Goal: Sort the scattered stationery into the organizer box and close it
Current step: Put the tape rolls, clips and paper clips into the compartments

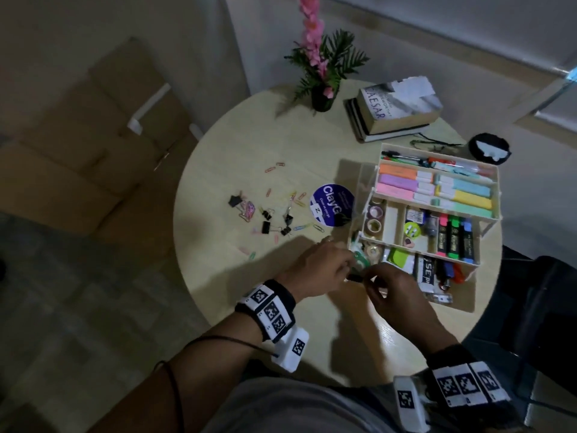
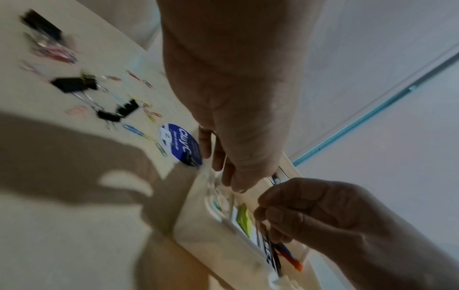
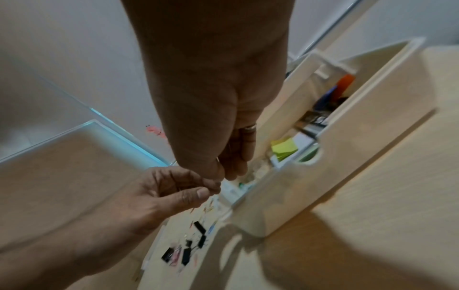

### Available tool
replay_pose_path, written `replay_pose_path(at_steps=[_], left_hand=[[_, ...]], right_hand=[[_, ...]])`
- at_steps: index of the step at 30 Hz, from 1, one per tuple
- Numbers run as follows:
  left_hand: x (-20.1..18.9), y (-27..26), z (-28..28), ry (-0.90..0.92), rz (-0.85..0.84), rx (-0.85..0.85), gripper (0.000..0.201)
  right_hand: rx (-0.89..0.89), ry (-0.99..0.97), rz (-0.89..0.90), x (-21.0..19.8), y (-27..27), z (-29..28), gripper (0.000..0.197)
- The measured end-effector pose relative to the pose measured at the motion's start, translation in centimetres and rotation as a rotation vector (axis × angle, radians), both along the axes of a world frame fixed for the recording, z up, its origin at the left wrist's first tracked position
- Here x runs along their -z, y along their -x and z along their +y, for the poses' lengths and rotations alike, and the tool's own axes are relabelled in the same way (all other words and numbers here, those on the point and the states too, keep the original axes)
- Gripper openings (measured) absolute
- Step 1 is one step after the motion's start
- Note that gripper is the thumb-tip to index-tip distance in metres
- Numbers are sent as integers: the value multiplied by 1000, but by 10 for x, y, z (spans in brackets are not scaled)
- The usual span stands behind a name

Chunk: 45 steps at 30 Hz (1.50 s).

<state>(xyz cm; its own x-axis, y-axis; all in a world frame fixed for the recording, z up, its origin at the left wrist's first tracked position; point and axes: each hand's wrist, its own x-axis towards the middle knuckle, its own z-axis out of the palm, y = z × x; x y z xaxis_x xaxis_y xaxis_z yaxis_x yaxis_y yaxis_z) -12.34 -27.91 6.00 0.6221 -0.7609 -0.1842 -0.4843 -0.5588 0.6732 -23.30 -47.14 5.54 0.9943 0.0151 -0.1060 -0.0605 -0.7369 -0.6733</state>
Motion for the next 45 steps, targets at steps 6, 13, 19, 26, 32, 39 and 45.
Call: replay_pose_path(at_steps=[6, 13, 19, 26, 32, 39, 45], left_hand=[[37, -37, 107, -64, -20, -239, 18], [56, -81, 193, -143, 18, -483, 24], [55, -137, 217, -155, -34, -533, 54], [76, -180, 209, -212, 11, -406, 66], [83, -189, 205, -133, -27, -446, 49], [87, -188, 208, -84, -6, -520, 23], [93, -179, 223, 45, 138, -579, 24]], right_hand=[[-107, 43, 18, 3, -65, 77, 18], [-161, 173, 227, 56, -144, 150, 59], [-169, 282, 256, 84, -151, 168, 58], [-127, 310, 255, 91, -144, 164, 21], [-12, 248, 134, 86, -145, 165, 16], [262, 31, 163, 80, -165, 161, 27], [467, 43, 260, 85, -193, 163, 45]])
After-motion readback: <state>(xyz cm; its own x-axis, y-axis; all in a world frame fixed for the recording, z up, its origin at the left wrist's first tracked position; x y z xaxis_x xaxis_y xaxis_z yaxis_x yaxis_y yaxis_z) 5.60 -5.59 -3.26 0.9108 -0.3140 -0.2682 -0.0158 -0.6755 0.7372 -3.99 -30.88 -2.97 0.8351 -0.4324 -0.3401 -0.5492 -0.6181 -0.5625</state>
